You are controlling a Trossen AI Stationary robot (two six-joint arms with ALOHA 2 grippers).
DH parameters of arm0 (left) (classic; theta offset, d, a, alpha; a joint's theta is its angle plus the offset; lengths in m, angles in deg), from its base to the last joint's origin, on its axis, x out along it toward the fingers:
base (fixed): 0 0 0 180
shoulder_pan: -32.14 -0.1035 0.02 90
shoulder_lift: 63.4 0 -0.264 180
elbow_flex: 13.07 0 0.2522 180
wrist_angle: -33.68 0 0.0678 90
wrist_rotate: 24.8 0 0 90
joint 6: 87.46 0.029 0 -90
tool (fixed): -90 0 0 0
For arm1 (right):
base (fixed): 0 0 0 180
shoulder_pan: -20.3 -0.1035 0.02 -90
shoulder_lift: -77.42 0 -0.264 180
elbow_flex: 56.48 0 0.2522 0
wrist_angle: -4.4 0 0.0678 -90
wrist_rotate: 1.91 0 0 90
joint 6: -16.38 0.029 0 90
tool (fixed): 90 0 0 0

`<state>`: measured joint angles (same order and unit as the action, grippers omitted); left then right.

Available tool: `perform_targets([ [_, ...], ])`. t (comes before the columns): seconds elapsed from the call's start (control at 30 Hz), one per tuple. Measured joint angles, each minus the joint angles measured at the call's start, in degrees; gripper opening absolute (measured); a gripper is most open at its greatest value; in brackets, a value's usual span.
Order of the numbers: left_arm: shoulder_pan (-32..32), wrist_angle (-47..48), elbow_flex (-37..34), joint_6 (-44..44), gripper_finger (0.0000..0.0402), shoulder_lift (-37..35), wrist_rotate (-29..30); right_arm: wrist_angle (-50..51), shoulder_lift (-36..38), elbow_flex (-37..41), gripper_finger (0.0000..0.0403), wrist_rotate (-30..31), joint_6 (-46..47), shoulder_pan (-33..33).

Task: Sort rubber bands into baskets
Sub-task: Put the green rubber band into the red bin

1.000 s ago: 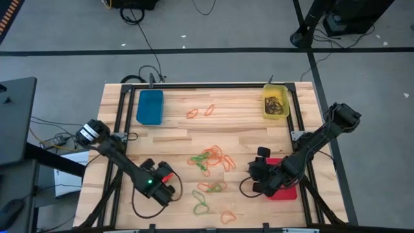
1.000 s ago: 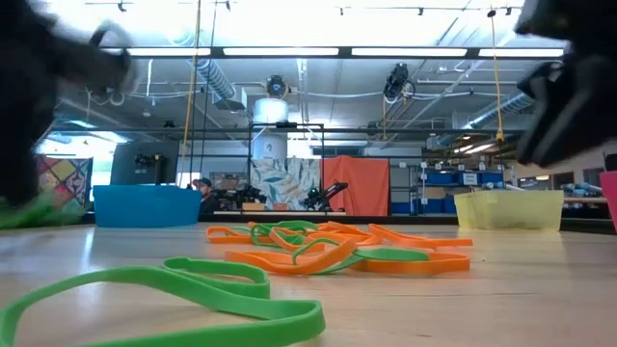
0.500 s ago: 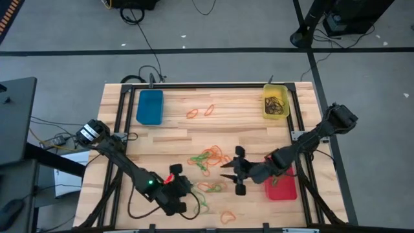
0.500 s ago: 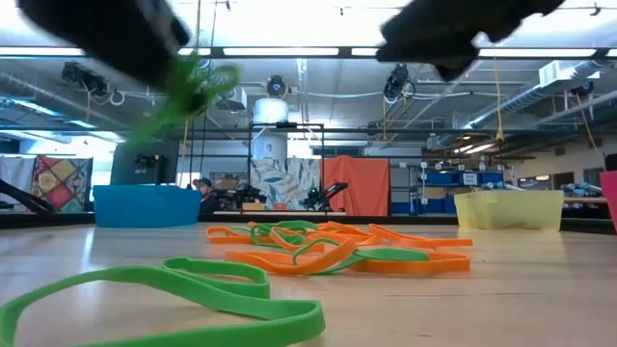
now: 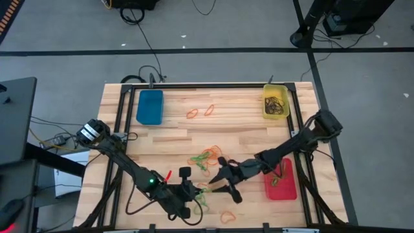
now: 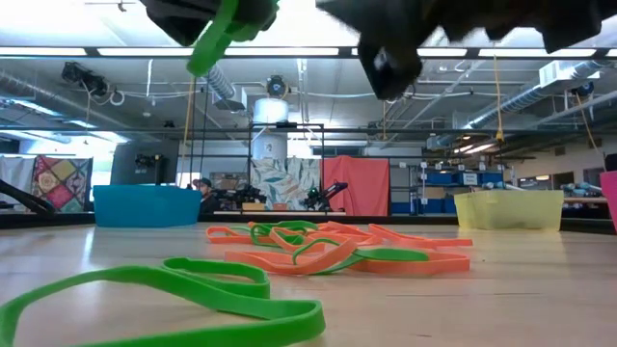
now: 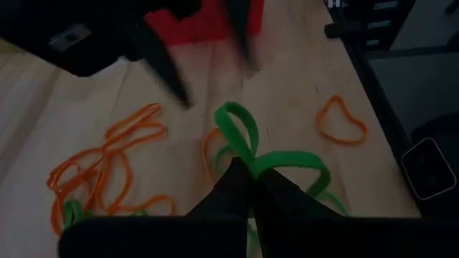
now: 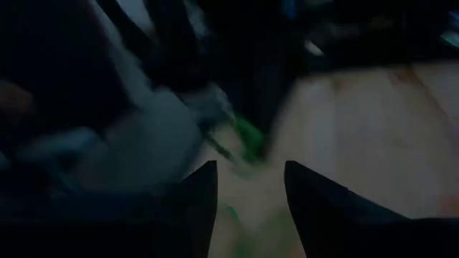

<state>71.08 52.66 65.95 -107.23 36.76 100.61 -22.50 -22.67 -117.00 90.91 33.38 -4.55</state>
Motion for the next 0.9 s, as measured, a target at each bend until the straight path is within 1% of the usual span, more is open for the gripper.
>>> perform_targets([
  [0.07,0.0,-0.4,0.0,-0.2,0.0014,0.0,0.0,-5.2,-1.2,0.0,0.0185,-0.4,0.9,0.1],
  [0.13,0.0,-0.2,0.0,-0.2,0.0014,0.0,0.0,-6.9,-2.0,0.0,0.0194,-1.2,1.5,0.3],
  [0.27,0.0,-0.1,0.0,-0.1,0.0014,0.0,-0.1,-7.0,-2.1,-0.1,0.0212,-1.8,2.9,0.6],
  [0.33,0.0,0.1,0.0,-0.1,0.0014,0.0,-0.1,-7.0,-2.1,-0.1,0.0217,-0.4,2.9,0.6],
  [0.4,-0.3,0.4,0.0,0.1,0.0014,0.0,0.0,-7.5,-2.1,-0.1,0.0218,1.9,2.7,0.6],
  [0.47,-0.7,0.4,0.0,0.3,0.0014,0.0,0.0,-8.3,-2.1,-0.1,0.0217,2.5,2.5,0.7],
  [0.57,-1.6,0.5,0.0,0.3,0.0014,0.0,0.1,-8.5,-2.0,-0.2,0.0213,2.1,2.9,0.6],
  [0.73,-3.1,0.2,0.0,1.8,0.0014,0.0,0.1,-5.9,-2.0,-0.2,0.0211,1.2,4.9,0.6],
  [0.9,-4.6,-0.2,0.0,1.7,0.0014,0.0,0.4,-4.4,-2.0,-0.2,0.0204,5.5,4.9,0.7],
])
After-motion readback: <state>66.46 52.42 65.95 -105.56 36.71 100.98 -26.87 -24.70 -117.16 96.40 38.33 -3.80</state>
